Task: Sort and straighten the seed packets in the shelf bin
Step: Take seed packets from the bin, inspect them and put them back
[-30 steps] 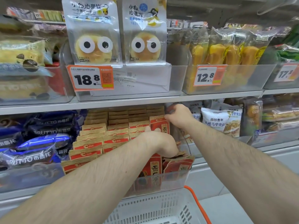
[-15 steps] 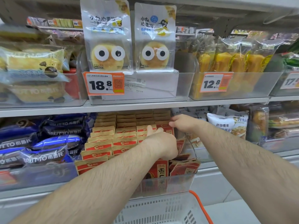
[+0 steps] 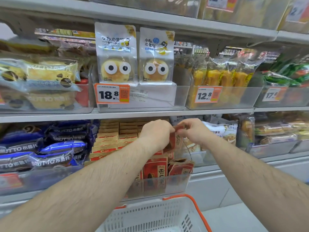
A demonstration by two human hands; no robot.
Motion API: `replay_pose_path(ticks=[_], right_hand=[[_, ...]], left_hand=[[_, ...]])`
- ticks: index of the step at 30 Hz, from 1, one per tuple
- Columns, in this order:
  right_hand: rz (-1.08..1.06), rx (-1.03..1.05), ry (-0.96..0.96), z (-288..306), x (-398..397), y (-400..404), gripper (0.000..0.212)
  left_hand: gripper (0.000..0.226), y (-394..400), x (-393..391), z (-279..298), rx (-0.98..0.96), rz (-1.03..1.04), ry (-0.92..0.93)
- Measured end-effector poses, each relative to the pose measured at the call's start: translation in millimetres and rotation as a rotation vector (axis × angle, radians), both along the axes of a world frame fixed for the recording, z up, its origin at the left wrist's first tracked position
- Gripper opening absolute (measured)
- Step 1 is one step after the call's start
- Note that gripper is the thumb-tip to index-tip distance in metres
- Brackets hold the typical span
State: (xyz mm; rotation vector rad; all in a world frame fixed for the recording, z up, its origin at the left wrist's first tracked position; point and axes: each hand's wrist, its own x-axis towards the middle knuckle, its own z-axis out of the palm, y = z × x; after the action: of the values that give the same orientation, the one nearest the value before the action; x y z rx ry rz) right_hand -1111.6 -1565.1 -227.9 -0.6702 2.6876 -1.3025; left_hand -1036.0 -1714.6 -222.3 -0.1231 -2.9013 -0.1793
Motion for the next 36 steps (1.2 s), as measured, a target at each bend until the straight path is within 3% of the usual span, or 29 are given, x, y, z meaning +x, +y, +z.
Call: replay_pose_path(ticks=[6, 10, 14, 15, 18, 23, 26, 36], right_hand=[[-0.034, -0.199, 0.124, 42.2, 31.1, -8.9, 0.019], [-0.048, -0.370, 0.085, 66.0, 55.2, -16.3, 0.016], [0.000, -0.470, -0.004, 67.1, 86.3, -29.1, 0.011], [0.006, -0.467, -0.015, 62.6, 94.7, -33.3, 0.011], [0.023, -0.434, -0.039, 38.9, 117.6, -46.8, 0.011], [-0.034, -0.349, -0.028, -13.6, 149.2, -67.3, 0.030], [-0.030, -0.343, -0.011, -39.9, 163.3, -77.4, 0.029], [-0.069, -0.492, -0.277, -89.1, 177.8, -84.8, 0.038]], left_hand=[[0.046, -12.4, 25.9, 41.5, 0.501, 0.023, 0.205], [0.036, -21.3, 45.8, 61.8, 0.857, -0.042, 0.325], [0.004, -32.1, 65.1, 58.5, 1.338, -0.006, 0.267], [0.010, -34.1, 71.7, 52.0, 1.399, 0.005, 0.213], [0.027, -37.7, 101.1, 23.7, 1.500, 0.037, 0.138], [0.032, -46.2, 143.4, -26.9, 1.724, 0.154, 0.069], [0.034, -49.7, 158.7, -49.0, 1.836, 0.191, 0.059], [0.039, -55.7, 166.5, -100.0, 1.922, 0.302, 0.029]])
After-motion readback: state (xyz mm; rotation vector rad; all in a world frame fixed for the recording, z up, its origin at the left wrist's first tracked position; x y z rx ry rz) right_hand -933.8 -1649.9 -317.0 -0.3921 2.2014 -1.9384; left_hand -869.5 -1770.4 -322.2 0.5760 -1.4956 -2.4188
